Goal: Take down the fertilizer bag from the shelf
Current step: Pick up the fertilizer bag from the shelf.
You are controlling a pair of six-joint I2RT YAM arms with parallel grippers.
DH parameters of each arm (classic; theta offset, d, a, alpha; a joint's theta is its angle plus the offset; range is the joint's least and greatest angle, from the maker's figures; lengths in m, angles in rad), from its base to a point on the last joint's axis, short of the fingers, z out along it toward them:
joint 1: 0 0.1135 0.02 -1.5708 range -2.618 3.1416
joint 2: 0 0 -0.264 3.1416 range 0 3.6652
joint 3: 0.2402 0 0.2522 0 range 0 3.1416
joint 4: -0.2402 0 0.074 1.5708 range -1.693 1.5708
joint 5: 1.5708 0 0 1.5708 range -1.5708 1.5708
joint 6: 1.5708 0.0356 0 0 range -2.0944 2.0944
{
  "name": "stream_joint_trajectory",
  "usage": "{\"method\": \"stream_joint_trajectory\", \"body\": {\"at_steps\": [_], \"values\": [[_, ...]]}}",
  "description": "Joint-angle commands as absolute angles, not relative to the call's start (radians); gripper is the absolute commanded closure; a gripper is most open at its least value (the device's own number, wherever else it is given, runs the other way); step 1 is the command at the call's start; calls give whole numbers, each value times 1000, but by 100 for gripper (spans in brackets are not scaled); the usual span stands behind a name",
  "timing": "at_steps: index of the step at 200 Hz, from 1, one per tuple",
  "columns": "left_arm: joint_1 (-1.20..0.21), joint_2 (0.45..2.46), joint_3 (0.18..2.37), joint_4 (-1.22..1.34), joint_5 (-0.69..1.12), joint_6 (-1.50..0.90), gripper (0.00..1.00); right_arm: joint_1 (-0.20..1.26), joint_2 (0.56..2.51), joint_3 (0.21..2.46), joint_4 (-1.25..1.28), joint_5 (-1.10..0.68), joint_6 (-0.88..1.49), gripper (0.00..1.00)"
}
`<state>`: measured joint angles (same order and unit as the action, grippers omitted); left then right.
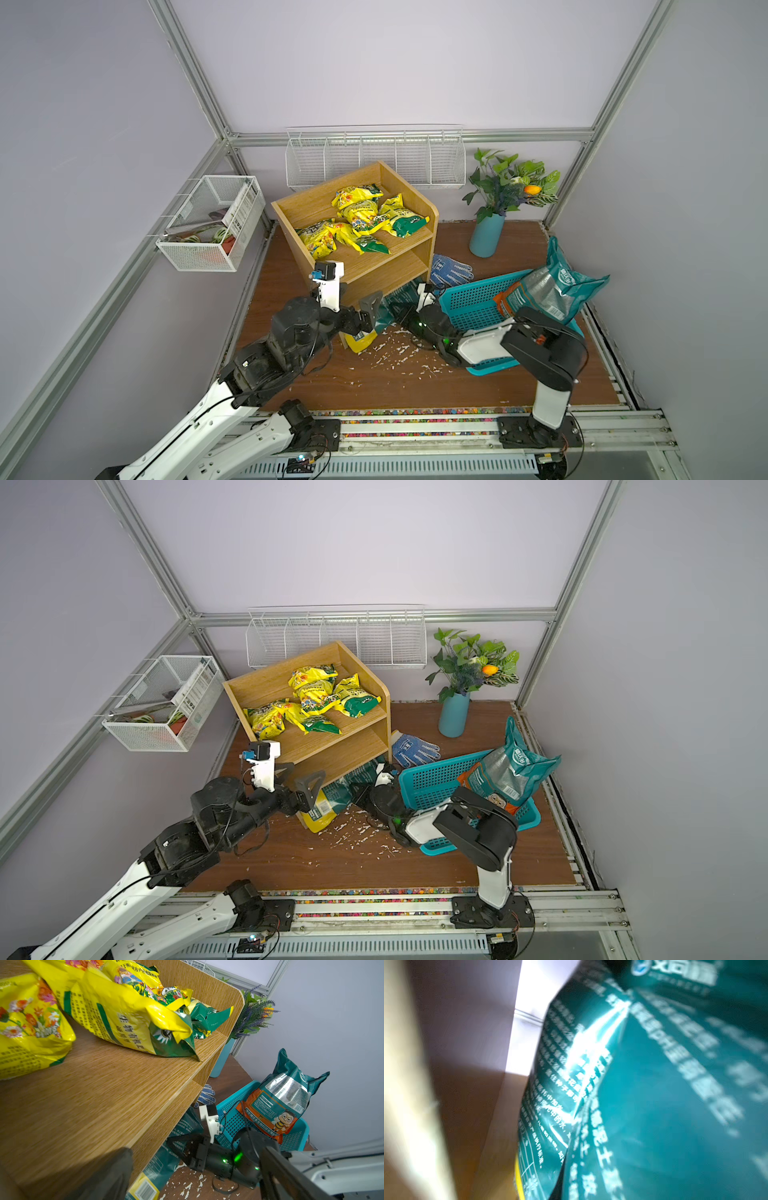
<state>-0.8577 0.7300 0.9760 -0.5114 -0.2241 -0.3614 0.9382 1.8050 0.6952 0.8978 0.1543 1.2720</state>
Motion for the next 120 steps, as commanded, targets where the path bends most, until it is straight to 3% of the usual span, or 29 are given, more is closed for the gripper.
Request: {"method": "stream_joint_trajectory", "body": {"at_steps": [1,72,120], "values": [[-841,765,952,-467,-310,-341,0,970,1675,662,879,159,1229,100],[-842,763,941,-449,-310,-341,0,1070,1353,757,337,211,1025,100],[-841,758,937,-447,-313,-337,0,1100,1225,841,102,205,908,100]]}}
